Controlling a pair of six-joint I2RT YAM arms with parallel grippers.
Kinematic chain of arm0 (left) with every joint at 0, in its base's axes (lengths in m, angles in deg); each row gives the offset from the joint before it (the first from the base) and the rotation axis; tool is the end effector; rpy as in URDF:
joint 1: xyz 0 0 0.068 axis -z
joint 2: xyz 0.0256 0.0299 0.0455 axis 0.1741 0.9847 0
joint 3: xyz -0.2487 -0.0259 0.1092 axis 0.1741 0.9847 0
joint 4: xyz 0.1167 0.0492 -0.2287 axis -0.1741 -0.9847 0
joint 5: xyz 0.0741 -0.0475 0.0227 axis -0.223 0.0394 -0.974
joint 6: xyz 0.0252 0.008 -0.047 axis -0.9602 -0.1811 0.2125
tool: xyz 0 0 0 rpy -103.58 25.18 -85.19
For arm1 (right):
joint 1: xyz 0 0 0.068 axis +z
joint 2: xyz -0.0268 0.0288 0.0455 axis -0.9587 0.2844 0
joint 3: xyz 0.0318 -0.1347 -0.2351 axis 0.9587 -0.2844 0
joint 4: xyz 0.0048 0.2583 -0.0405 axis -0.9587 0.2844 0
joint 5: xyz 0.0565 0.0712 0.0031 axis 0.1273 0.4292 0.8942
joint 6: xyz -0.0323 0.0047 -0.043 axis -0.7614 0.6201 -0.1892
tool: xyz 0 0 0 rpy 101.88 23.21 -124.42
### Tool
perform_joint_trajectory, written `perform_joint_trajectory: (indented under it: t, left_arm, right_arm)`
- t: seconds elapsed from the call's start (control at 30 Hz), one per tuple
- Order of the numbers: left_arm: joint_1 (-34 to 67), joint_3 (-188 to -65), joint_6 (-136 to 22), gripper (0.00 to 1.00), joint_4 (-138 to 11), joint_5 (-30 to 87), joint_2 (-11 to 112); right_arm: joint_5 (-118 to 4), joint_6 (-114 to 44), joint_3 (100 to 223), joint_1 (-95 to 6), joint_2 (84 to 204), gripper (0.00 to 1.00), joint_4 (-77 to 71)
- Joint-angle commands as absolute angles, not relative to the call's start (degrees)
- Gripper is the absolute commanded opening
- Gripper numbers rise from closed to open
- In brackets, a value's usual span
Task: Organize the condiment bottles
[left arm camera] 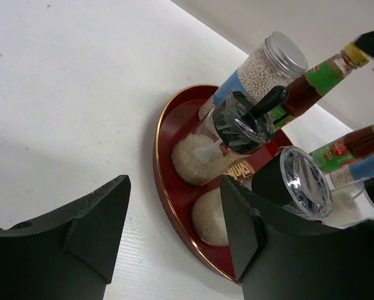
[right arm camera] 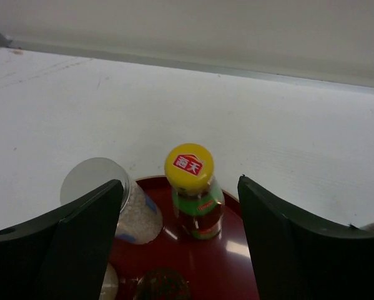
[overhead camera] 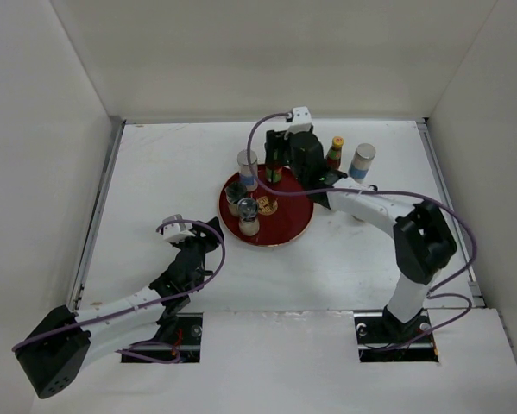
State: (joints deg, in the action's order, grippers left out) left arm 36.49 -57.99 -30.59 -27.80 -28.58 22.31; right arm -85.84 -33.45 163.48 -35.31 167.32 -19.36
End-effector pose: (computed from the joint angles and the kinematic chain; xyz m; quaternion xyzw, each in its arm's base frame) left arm 0.1267 -0.0947 0.1732 -0.2289 0.6910 -0.1883 0.6593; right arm 0.3511 0.2599 0.2915 -0.0834 0.7634 0.1193 0.6293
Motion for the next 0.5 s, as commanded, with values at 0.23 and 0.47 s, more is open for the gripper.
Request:
perform_joint_trajectory:
  t: [0.23,0.47]
  left_arm:
    - [36.2,-57.4,-29.7,0.58,-24.5,-28.5,23.3]
    - [36.1,-57.6,-29.3,0.59,-24.0,-28.4,23.8]
  right_arm:
    - [-86.6,-26.9,154.9,-51.4,152.1,0.82,-19.3]
    - [-85.5,-28.8,159.8,-54.7,158.4,0.82,-13.5]
